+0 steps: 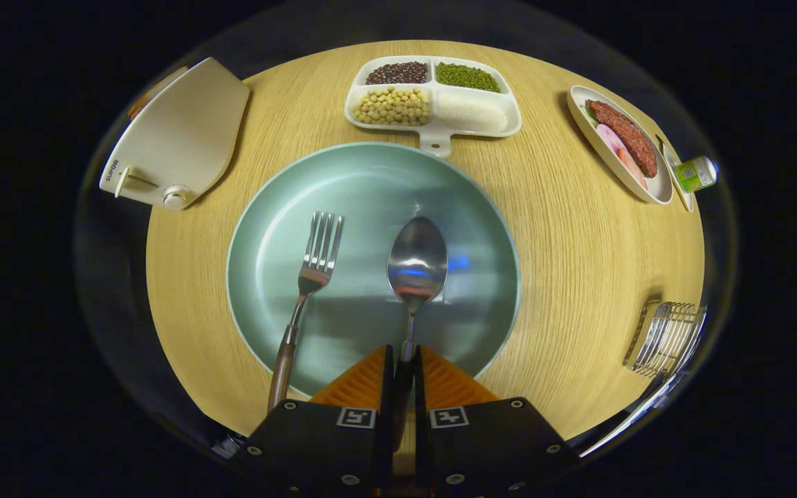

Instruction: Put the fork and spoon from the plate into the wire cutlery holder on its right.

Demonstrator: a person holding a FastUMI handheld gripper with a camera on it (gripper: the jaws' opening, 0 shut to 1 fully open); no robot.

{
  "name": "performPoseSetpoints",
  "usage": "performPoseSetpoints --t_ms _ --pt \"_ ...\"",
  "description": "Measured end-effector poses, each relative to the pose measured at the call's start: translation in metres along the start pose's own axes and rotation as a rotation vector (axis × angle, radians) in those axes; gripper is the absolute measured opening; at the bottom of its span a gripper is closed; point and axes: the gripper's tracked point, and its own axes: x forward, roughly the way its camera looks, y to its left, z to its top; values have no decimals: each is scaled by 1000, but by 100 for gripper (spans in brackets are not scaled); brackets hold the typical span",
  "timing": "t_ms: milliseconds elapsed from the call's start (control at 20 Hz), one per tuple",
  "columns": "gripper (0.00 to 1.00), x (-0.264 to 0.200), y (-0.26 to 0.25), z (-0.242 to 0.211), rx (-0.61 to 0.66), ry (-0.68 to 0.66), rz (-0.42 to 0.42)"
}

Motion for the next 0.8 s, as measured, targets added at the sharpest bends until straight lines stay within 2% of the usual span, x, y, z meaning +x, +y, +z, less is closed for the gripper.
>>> performPoseSetpoints --t_ms 250,500,800 --pt "5 0 -3 4 18 -18 41" --pt "5 -22 -6 12 38 -97 94" --pt "5 -71 -27 20 40 -239 133"
